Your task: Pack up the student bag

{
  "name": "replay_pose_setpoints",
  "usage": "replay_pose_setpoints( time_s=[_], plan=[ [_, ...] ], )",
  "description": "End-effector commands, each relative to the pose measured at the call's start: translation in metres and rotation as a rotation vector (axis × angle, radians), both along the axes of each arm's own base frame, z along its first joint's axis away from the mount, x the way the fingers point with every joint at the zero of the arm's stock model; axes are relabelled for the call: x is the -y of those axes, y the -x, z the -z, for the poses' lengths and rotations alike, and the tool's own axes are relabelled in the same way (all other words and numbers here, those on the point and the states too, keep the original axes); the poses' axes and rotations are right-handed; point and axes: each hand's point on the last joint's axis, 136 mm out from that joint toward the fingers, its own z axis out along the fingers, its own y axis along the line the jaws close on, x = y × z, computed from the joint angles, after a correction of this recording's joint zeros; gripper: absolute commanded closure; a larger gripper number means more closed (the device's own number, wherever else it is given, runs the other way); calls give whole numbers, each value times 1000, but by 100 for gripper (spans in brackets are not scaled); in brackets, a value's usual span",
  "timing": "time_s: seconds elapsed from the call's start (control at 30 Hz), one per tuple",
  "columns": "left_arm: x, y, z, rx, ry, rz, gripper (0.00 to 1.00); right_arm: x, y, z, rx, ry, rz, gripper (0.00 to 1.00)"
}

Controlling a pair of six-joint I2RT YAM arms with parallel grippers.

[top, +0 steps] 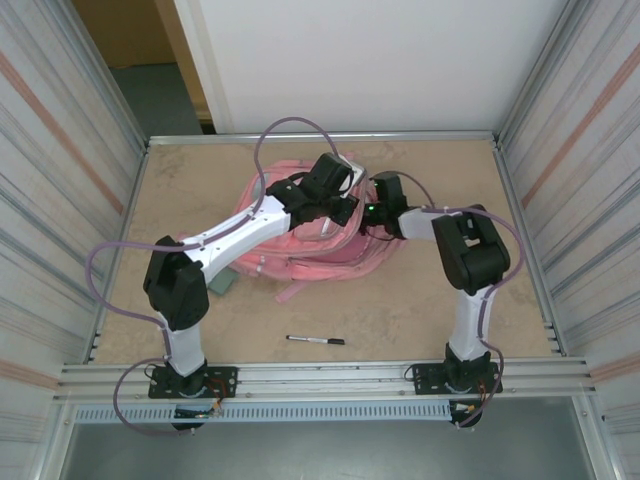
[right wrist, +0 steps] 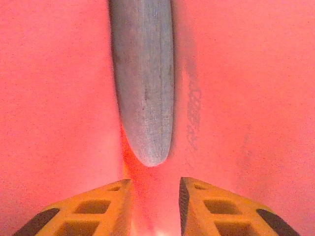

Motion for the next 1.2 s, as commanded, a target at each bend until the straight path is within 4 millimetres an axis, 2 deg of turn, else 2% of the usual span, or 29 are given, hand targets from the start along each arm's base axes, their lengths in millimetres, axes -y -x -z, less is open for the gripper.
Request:
replay_pose_setpoints(
  time_s=[0.0,0.1,0.27,0.37,0.4,0.5,0.6,0.7,0.87,0.9,1.0,1.17],
  plan=[
    [21,-11,-42,102,106,52,100,34,12,-12,29,44,5,67],
    [28,-9,-32,80,111,82,100,70,14,-12,7,116,58,66],
    [32,-10,-10,32,103,83,100,143,17,-13,-31,235,227,64],
    [39,-3,10,-29,137,92,100,180,20,-22,-23,311,327,62],
    [42,0,18,-55,152,95,98,190,23,-25,-26,341,362,61],
    [44,12,34,-159,166,92,82,222,36,-34,-13,446,483,56],
    [29,26,45,-231,160,41,60,229,45,-53,48,500,513,56],
    [-4,41,48,-254,128,-69,52,219,56,-70,119,543,476,55],
    [-92,63,43,-220,51,-331,39,194,75,-90,231,632,381,55],
    [-117,68,48,-236,41,-410,36,187,81,-93,250,642,357,55],
    [-184,84,64,-305,54,-624,36,160,98,-102,299,631,267,54],
    [-267,99,96,-320,116,-891,39,124,122,-114,358,638,133,54]
  ],
)
